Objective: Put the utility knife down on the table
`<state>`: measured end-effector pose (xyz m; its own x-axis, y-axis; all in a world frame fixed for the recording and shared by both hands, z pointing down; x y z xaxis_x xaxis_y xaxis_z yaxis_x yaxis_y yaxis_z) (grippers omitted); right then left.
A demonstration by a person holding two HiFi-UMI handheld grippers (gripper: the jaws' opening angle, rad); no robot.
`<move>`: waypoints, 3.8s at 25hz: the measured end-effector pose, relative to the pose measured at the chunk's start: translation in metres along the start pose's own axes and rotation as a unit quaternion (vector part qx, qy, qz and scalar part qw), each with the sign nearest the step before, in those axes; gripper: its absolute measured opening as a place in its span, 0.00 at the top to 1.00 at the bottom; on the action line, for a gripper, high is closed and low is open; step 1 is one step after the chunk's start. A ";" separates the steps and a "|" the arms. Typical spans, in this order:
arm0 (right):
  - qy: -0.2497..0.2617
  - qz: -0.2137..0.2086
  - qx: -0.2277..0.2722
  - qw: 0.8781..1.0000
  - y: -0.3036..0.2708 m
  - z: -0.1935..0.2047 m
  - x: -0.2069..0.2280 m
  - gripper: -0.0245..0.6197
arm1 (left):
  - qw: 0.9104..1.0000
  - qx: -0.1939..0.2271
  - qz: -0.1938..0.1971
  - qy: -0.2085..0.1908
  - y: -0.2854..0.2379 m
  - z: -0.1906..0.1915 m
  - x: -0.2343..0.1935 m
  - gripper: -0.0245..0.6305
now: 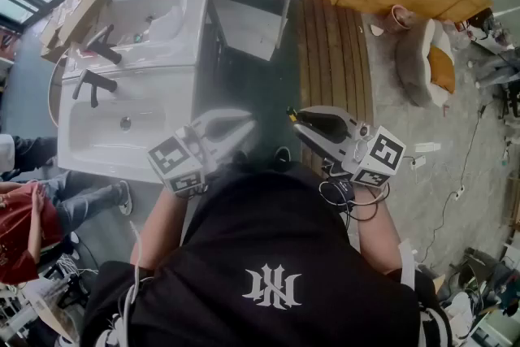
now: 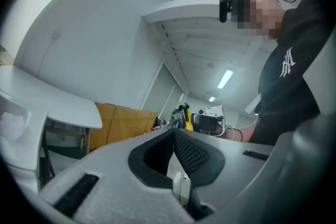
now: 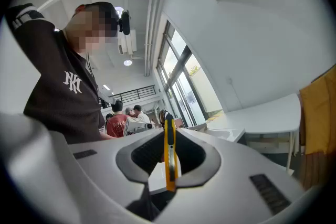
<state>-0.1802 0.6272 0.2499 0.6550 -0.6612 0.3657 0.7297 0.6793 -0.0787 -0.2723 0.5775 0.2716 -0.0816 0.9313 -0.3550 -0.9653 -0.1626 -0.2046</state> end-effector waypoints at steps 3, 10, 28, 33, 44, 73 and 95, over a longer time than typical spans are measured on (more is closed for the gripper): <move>0.005 0.000 -0.003 1.000 0.003 0.003 0.001 0.87 | 1.000 -0.004 0.011 -0.012 -0.006 -0.001 0.008 0.95; -0.007 0.010 0.021 1.000 0.029 0.000 0.012 0.87 | 1.000 -0.009 -0.007 -0.013 -0.021 -0.002 0.020 0.95; -0.050 0.005 0.054 0.997 0.116 0.014 0.072 0.87 | 0.996 -0.025 -0.076 0.046 -0.068 0.004 0.021 0.95; -0.052 0.019 0.044 0.997 0.110 0.012 0.095 0.87 | 0.993 -0.044 -0.088 0.058 -0.066 0.007 -0.006 0.95; -0.041 0.044 -0.001 0.998 0.052 -0.024 0.152 0.87 | 0.996 -0.006 -0.062 0.062 -0.063 -0.023 -0.097 0.95; -0.012 0.005 -0.008 1.000 -0.002 -0.132 0.377 0.87 | 0.991 0.041 -0.068 0.104 -0.175 -0.124 -0.286 0.95; 0.002 -0.036 -0.030 0.999 -0.045 -0.197 0.530 0.87 | 0.989 0.074 -0.107 0.064 -0.224 -0.216 -0.438 0.95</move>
<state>0.1727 0.1841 0.2649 0.6017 -0.7086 0.3685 0.7848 0.6102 -0.1083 0.0333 0.1356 0.2754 0.1513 0.8884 -0.4335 -0.9837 0.0921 -0.1545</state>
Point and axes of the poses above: the fingertips, and each gripper's own axes: y backward along the fingers, x to its right, z out of its underside, the point moved 2 cm from there along y, backward along the fingers, and after that the axes turned 8 degrees about -x, right-handed, at the moved point
